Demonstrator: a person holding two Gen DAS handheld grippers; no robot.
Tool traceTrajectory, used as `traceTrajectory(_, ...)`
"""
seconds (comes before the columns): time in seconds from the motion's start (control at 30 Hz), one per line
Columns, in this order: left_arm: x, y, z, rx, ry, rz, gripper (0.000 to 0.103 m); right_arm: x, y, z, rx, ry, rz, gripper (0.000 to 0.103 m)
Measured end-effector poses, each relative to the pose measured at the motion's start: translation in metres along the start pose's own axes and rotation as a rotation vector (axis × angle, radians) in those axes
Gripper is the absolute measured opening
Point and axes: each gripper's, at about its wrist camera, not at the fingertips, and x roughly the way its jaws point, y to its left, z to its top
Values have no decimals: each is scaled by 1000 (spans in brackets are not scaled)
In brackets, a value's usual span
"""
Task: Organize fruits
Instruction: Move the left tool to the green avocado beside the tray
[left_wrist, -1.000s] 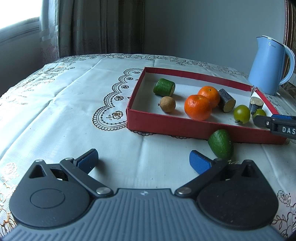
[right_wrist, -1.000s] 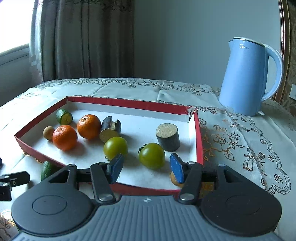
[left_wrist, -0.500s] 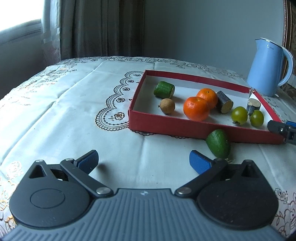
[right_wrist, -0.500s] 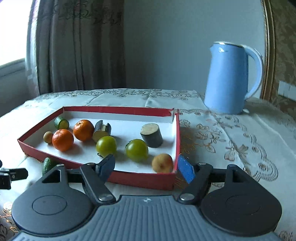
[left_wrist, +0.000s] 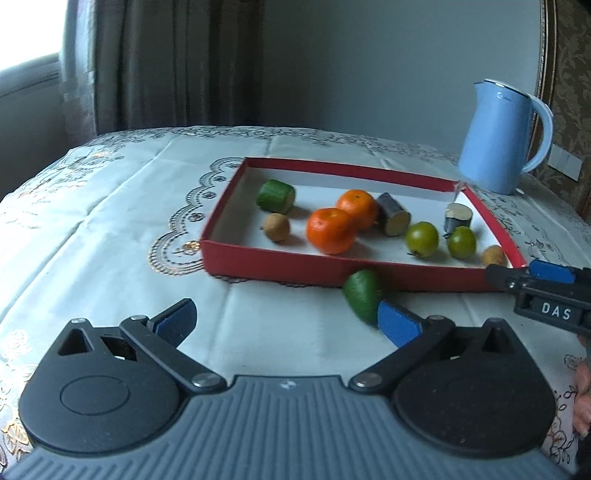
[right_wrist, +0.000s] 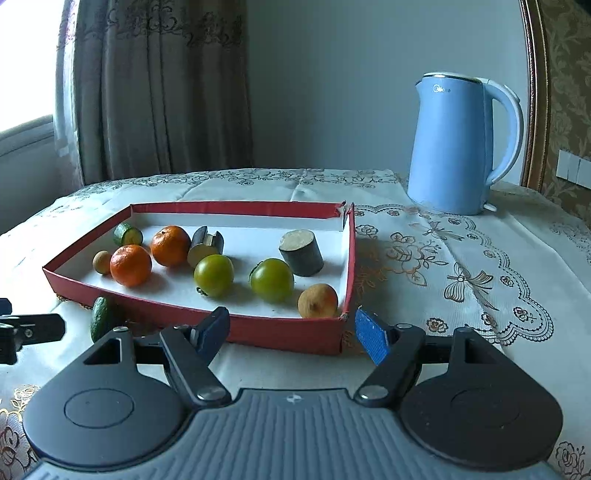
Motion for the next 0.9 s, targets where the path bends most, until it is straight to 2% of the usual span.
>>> traceTrajectory(0.2, 8, -15, 6, 3, 12, -11, 103, -3, -1, -2, -2, 1, 0, 75)
traceTrajectory(0.5, 26, -34, 7, 37, 44, 19, 103, 1, -9, -6, 9, 35, -14, 75)
traceTrajectory(0.9, 42, -42, 9, 36, 64, 34, 103, 2, -9, -6, 7, 36, -16, 75)
